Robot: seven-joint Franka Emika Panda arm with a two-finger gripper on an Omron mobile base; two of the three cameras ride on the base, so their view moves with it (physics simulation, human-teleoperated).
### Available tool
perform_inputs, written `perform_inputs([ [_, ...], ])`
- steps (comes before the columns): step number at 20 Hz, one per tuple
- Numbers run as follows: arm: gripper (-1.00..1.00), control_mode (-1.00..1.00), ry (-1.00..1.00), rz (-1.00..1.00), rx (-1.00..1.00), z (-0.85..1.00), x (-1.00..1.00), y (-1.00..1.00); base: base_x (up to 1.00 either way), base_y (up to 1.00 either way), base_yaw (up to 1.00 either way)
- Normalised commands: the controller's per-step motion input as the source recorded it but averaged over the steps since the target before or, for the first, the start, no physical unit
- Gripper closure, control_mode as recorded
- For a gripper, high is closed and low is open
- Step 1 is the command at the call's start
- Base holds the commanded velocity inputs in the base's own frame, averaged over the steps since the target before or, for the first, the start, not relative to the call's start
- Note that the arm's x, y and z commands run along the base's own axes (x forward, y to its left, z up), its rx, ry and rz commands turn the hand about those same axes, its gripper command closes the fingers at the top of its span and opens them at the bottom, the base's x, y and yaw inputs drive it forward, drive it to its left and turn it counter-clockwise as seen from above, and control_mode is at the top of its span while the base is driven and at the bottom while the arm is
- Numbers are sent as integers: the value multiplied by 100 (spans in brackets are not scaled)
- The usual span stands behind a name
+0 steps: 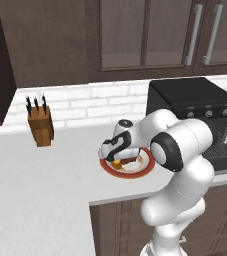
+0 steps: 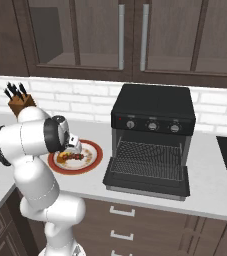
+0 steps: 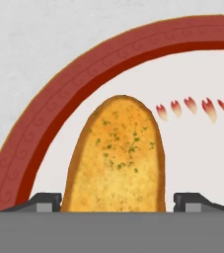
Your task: Pick up the kebab skewer and baguette bread, and place them inside the toaster oven. Close the toaster oven door and start by setting the timer.
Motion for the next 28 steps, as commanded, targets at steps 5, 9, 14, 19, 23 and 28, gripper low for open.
perform_inputs([
  [5, -100, -100, 0, 0, 0, -13, -35, 9, 0, 0, 0],
  [9, -100, -100, 0, 0, 0, -16, -25, 2, 0, 0, 0],
  [14, -100, -100, 0, 0, 0, -24, -2, 0, 0, 0, 0],
  [19, 100, -100, 4, 0, 0, -33, 0, 1, 0, 0, 0],
  [23, 100, -100, 2, 0, 0, -31, 0, 1, 0, 0, 0],
  [28, 100, -100, 0, 0, 0, -12, -7, 0, 0, 0, 0],
])
